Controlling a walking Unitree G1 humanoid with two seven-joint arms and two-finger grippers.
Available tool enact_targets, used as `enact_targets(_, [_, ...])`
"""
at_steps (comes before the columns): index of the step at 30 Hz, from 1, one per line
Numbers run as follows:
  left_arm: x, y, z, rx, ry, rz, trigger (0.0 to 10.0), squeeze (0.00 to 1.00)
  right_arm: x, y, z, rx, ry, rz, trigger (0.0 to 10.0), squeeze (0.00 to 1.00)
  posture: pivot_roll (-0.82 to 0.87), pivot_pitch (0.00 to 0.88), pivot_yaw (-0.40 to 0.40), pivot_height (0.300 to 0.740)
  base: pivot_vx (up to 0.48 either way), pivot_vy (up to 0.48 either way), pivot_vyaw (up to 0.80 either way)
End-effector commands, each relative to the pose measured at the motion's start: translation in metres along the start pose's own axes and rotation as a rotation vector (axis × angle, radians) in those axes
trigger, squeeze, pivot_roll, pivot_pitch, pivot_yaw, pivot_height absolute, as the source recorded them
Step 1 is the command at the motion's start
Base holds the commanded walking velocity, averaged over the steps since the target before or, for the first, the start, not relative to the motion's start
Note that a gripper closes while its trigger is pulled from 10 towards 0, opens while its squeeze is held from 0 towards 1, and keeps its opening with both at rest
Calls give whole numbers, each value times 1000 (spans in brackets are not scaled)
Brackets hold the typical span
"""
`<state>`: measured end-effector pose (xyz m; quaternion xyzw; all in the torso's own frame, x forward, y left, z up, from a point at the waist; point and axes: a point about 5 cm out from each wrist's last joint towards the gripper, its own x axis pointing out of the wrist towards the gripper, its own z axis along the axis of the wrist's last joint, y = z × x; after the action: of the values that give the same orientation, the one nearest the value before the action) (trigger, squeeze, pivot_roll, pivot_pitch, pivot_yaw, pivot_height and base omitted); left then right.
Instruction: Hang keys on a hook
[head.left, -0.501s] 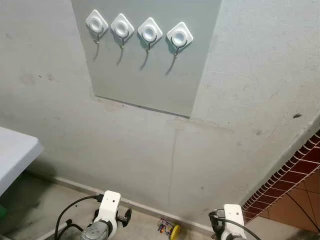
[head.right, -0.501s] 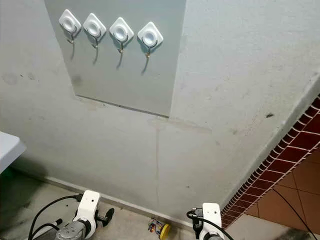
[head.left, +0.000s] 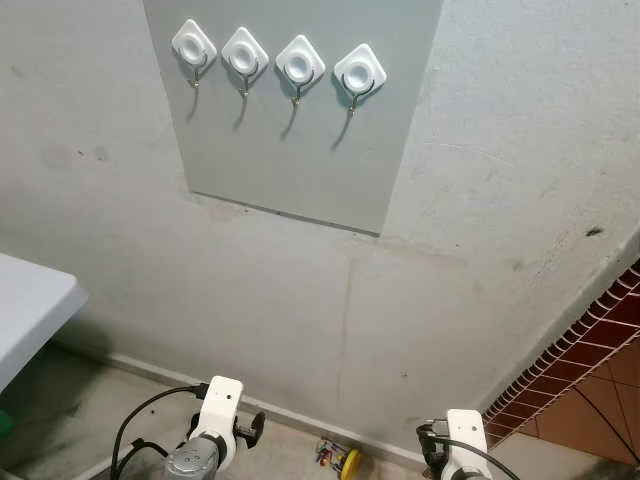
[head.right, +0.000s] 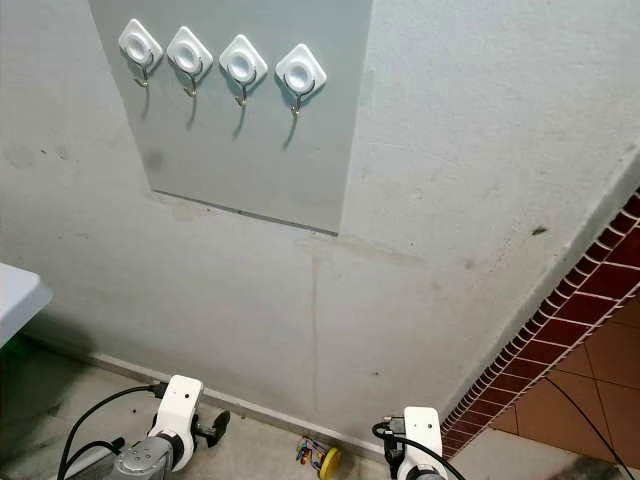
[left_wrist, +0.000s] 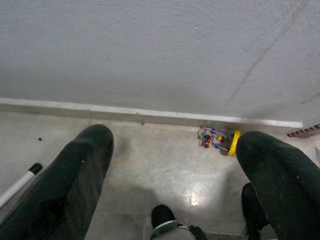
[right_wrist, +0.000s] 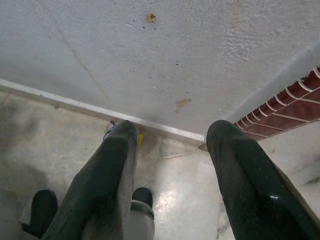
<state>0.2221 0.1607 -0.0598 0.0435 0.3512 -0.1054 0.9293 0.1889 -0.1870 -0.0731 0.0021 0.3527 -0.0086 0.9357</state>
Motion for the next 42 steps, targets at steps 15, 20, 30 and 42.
enact_targets(15, [4, -2, 11, -5, -18, -16, 10000, 0, -2, -4, -3, 29, -2, -28, 10000, 0, 15, 0, -7, 692, 0, 0, 0])
enact_targets(20, [3, -2, 10, -8, -23, -21, 10000, 0, -3, -2, -5, 28, 0, -24, 10000, 0, 22, 0, -8, 692, 0, 0, 0])
enact_targets(30, [-2, 3, -2, -17, -2, -8, 10000, 0, -6, 0, -11, 28, 9, -17, 10000, 0, 18, 0, -11, 692, 0, 0, 0])
enact_targets(42, [-6, 4, -12, -30, 9, -8, 10000, 0, -11, -2, -19, 34, 11, -19, 10000, 0, 11, 29, -16, 692, 0, 0, 0])
